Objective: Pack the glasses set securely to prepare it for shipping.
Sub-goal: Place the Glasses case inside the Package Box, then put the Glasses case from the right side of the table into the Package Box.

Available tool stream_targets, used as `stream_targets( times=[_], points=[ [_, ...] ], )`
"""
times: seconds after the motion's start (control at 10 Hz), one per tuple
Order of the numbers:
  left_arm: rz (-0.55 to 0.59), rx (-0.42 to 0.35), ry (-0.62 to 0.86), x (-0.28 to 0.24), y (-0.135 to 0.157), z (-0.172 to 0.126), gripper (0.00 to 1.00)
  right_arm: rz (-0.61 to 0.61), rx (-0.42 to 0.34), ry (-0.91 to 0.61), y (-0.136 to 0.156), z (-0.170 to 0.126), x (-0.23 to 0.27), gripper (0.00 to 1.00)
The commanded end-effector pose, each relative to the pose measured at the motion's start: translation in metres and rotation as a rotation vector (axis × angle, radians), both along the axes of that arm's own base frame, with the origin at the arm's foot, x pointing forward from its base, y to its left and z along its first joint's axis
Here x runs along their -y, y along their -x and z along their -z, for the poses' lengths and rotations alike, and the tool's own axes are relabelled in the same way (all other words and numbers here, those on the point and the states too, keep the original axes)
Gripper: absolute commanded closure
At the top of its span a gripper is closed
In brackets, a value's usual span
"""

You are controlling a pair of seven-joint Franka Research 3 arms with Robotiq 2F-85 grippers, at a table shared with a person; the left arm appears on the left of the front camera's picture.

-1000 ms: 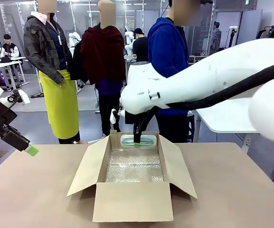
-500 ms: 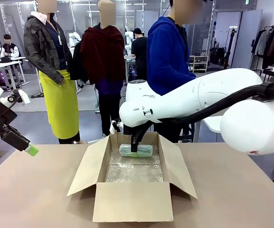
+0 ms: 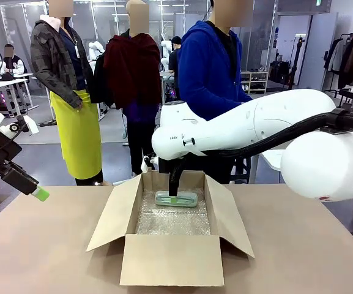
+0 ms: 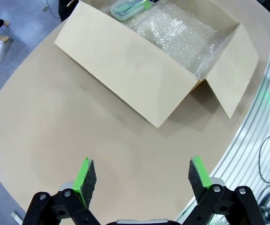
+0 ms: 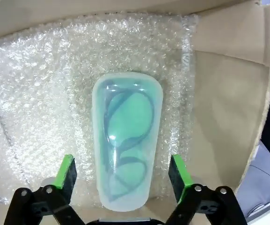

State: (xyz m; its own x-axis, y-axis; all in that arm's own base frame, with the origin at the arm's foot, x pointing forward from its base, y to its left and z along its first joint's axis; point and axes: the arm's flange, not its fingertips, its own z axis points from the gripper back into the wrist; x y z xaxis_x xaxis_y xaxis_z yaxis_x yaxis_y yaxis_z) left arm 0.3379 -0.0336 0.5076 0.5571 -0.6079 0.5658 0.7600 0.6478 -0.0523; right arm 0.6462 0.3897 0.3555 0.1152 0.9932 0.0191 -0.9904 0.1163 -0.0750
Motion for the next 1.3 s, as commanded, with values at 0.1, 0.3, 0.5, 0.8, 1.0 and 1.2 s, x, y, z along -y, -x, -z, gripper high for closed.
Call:
stream_targets(
  times=[0.1, 0.3, 0.5, 0.8, 1.0, 1.2],
  points=[
    [0.014, 0.003, 0.019, -0.0020, 0.0002, -0.0011, 0.00, -0.002, -0.005, 0.003, 0.0010, 0.0032, 0.0003, 0.22],
    [0.014, 0.003, 0.019, -0.0020, 0.0002, -0.0011, 0.00, -0.002, -0.005, 0.003, 0.0010, 0.0032, 0.0003, 0.22],
    [0.014, 0.003, 0.019, -0.0020, 0.0002, -0.0011, 0.00, -0.002, -0.005, 0.003, 0.0010, 0.0032, 0.0003, 0.22],
    [0.014, 0.003, 0.019, -0.0020, 0.0002, -0.0011, 0.00, -0.002, -0.005, 0.003, 0.0010, 0.0032, 0.0003, 0.22],
    [0.014, 0.003, 0.019, -0.0020, 0.0002, -0.0011, 0.00, -0.002, -0.005, 0.003, 0.0010, 0.0032, 0.0003, 0.22],
    [0.014, 0.003, 0.019, -0.0020, 0.0002, -0.0011, 0.00, 0.002, -0.004, 0.002, -0.0009, 0.0029, 0.0017, 0.22]
  ],
)
